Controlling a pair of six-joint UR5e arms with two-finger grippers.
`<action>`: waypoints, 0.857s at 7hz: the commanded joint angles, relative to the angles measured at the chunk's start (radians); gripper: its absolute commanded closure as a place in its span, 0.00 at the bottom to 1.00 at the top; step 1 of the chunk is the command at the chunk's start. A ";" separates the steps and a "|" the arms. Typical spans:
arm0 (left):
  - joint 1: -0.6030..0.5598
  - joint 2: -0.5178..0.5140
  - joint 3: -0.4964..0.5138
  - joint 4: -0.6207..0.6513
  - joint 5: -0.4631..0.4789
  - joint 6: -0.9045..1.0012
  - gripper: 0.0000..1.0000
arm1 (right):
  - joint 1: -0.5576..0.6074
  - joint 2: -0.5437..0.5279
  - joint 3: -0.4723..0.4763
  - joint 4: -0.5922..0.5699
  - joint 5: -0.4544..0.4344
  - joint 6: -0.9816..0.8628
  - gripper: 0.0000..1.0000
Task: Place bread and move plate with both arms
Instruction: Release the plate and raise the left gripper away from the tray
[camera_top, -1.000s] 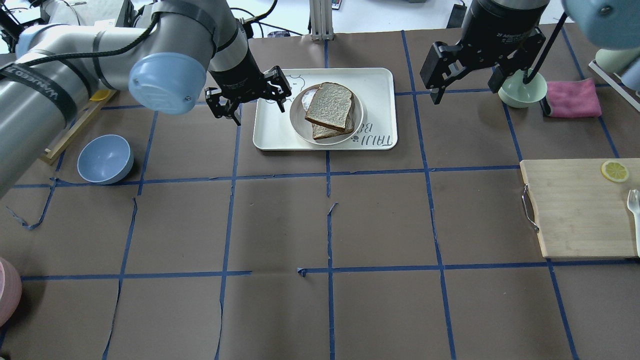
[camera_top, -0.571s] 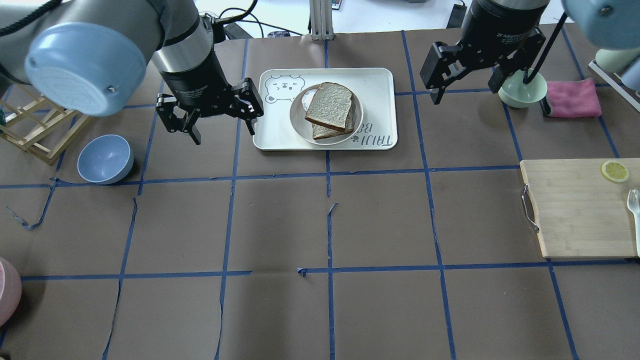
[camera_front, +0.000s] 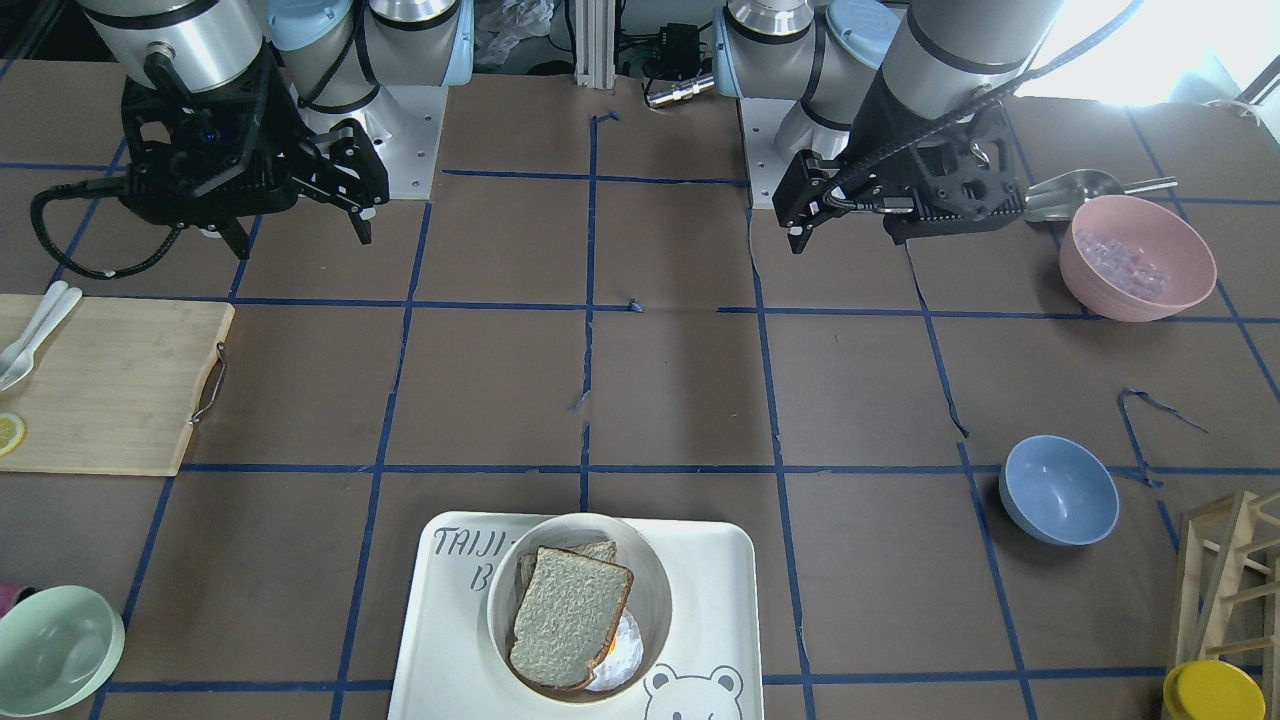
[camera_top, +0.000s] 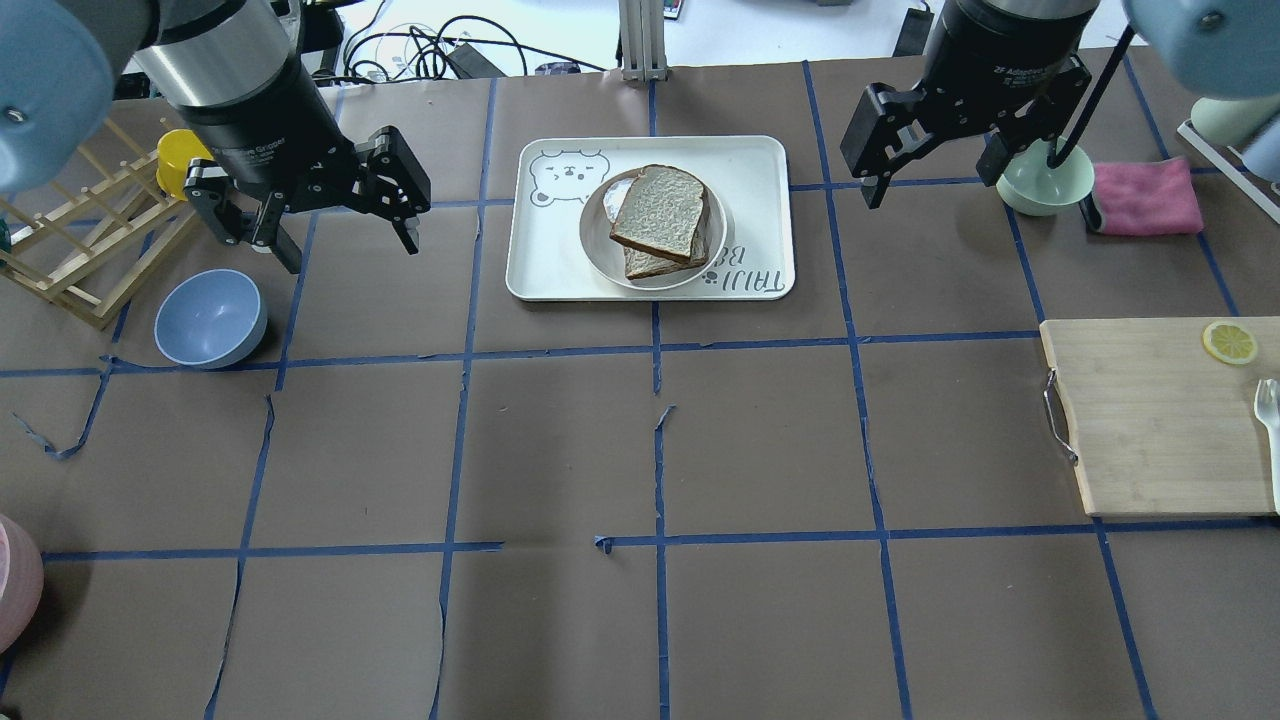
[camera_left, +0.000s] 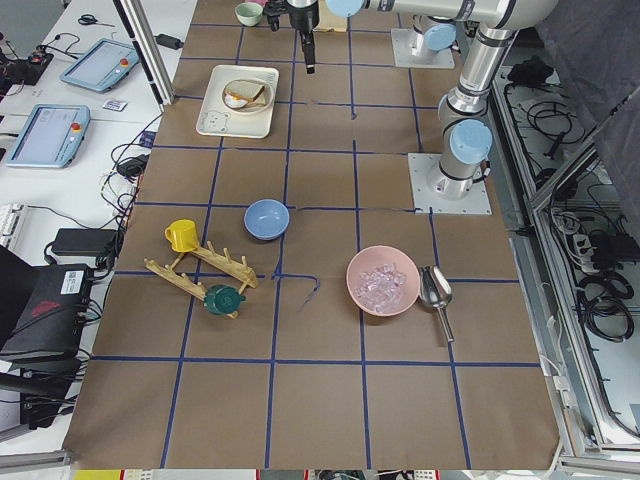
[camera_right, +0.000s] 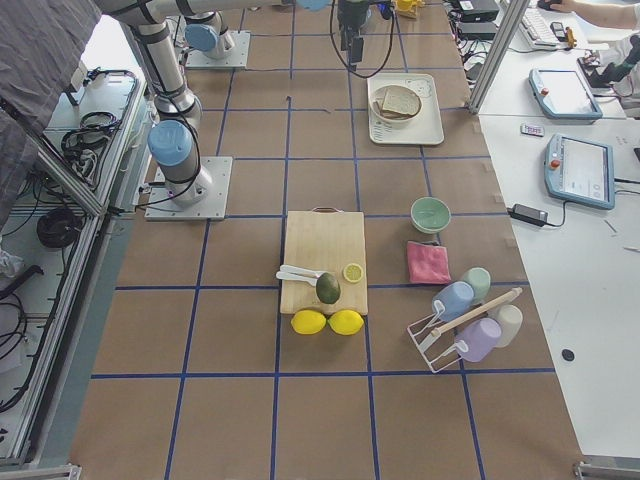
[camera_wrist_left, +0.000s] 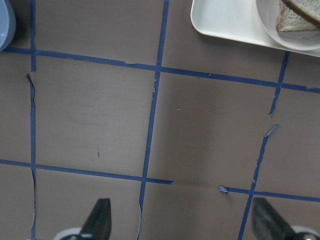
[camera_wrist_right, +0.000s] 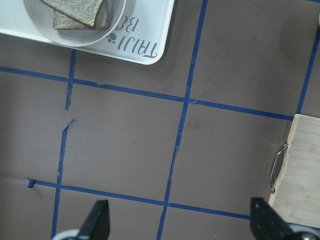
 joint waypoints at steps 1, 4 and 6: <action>0.003 0.007 -0.003 0.001 0.002 0.003 0.00 | 0.002 -0.001 0.000 0.002 0.000 0.003 0.00; 0.003 0.010 -0.008 0.001 0.002 0.009 0.00 | -0.001 0.000 0.000 -0.001 0.000 0.001 0.00; 0.003 0.011 -0.006 0.001 0.002 0.009 0.00 | 0.000 0.000 0.000 0.002 0.000 0.003 0.00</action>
